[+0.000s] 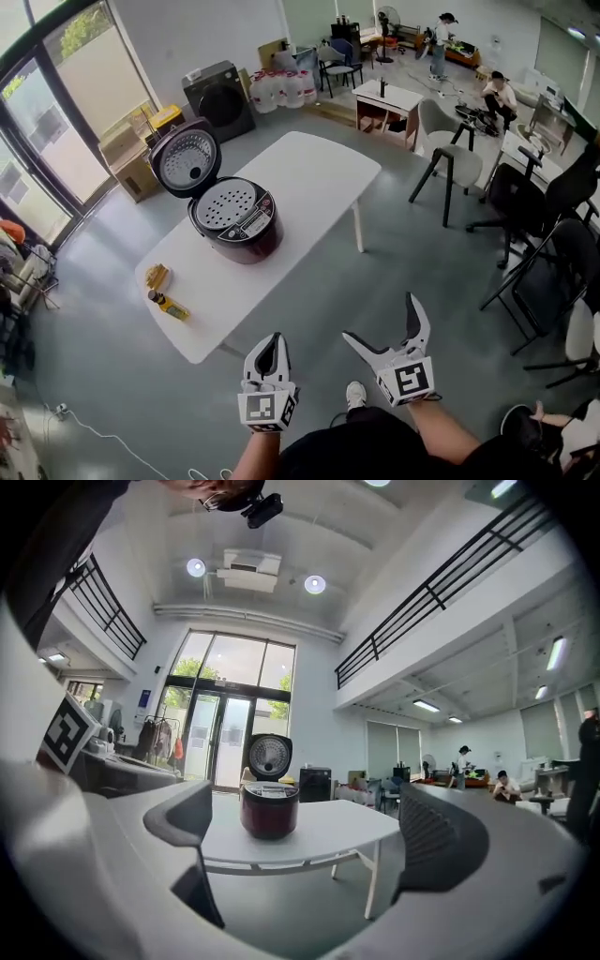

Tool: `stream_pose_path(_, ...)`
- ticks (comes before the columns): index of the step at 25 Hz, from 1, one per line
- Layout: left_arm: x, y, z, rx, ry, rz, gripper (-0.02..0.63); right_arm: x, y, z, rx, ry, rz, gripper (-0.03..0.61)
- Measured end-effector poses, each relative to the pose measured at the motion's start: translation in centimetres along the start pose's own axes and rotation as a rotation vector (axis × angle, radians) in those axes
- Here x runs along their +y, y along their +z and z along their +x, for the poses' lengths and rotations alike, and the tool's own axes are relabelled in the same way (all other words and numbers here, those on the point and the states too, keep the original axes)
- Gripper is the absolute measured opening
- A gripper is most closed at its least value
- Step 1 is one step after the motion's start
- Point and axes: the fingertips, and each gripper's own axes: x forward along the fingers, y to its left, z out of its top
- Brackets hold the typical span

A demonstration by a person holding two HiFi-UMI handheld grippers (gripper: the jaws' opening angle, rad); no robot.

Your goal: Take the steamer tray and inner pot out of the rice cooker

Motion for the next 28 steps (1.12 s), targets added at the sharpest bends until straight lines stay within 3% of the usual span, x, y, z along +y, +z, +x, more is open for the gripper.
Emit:
stream_pose_path(6,2.4,1.0,2.9,-0.010,0.146,-0.007,-0.002,-1.7,-0.9,6.0,0.017,0.134,0.011,0.591)
stream_pose_path(13,4.7,0.8,4.4,-0.001,0.242,-0.015,-0.002,-0.2,-2.3,11.1,0.047,0.279,0.003,0.591)
stream_pose_path(21,8.2,0.3,7.6,0.002,0.283,-0.035,-0.002,0.6,-3.6,17.5,0.086,0.360,-0.009,0.591)
stream_pose_path(28,13.9,0.0,11.5,0.015,0.324,-0.065,-0.002,1.6,-4.6,25.2,0.130,0.403,-0.032,0.590)
